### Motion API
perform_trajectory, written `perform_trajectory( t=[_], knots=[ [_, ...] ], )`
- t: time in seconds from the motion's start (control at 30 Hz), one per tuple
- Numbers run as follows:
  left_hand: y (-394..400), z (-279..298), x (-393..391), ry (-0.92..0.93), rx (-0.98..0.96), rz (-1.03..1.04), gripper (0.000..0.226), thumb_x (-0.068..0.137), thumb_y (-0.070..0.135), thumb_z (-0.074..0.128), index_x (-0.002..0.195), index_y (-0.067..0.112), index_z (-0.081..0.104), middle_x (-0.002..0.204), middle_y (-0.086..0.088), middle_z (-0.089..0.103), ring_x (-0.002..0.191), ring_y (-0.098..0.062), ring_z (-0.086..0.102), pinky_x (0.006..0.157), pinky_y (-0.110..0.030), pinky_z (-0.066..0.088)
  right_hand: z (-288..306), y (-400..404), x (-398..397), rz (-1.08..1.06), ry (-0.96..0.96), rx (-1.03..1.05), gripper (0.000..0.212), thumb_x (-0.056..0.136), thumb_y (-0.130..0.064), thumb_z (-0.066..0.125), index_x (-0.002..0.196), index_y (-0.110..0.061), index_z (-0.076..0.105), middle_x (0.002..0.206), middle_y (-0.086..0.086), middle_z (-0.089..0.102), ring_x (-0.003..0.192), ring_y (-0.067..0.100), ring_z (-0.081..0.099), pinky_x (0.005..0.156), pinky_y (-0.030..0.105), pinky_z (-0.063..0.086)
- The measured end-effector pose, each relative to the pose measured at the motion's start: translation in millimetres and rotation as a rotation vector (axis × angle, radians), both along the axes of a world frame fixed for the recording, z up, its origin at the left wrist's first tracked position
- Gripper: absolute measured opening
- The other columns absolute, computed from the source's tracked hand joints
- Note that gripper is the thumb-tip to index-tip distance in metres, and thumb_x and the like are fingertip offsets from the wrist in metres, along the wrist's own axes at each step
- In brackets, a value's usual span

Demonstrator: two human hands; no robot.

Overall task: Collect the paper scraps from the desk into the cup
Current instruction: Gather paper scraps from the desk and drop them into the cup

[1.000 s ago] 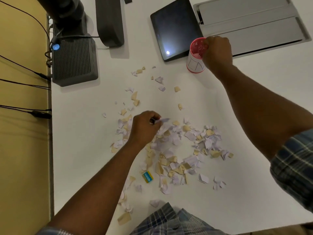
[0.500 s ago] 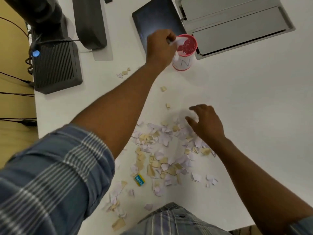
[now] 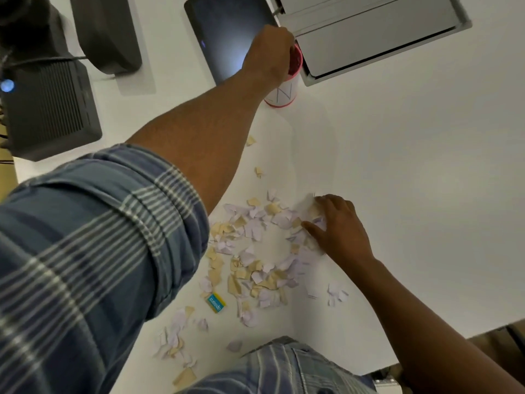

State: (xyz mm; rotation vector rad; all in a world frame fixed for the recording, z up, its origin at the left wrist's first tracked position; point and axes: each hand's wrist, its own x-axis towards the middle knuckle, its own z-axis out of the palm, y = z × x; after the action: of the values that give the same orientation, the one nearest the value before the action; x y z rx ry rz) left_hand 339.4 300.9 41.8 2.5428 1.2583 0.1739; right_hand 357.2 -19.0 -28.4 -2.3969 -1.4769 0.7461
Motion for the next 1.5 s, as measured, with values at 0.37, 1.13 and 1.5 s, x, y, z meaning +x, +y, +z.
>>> perform_trajectory(
  t=[0.37, 1.13, 1.5],
  knots=[
    [-75.6, -2.7, -97.6, -0.247, -0.007, 0.059, 0.032, 0.089, 0.019, 0.056, 0.12, 0.014, 0.06, 0.121, -0.006, 0.063, 0.111, -0.023, 0.058, 0.095, -0.039, 0.049, 7.7, -3.9, -12.0, 0.037, -0.037, -0.11, 0.095, 0.069, -0.066, 0.068, 0.145, -0.031, 0.022, 0.147, 0.001, 0.03, 0.128, 0.024, 0.038, 0.077, 0.039, 0.053],
    [-225.1, -66.7, -222.2, 0.294, -0.242, -0.035, 0.041, 0.091, 0.016, 0.054, 0.131, 0.018, 0.046, 0.138, -0.013, 0.037, 0.116, -0.029, 0.042, 0.081, -0.042, 0.052, 12.0, -14.0, -54.6, 0.475, -0.158, -0.088, 0.037, 0.091, -0.013, 0.055, 0.128, -0.012, 0.05, 0.129, 0.014, 0.046, 0.11, 0.029, 0.049, 0.068, 0.034, 0.05],
    [-219.4, -66.0, -230.7, 0.013, -0.384, 0.146, 0.023, 0.092, 0.006, 0.048, 0.106, 0.003, 0.066, 0.106, -0.013, 0.063, 0.098, -0.026, 0.06, 0.083, -0.032, 0.048, 21.5, 8.3, -49.1, 0.227, 0.096, 0.075, 0.022, 0.084, -0.003, 0.062, 0.1, -0.011, 0.074, 0.1, 0.009, 0.07, 0.088, 0.027, 0.066, 0.076, 0.034, 0.053]
  ],
)
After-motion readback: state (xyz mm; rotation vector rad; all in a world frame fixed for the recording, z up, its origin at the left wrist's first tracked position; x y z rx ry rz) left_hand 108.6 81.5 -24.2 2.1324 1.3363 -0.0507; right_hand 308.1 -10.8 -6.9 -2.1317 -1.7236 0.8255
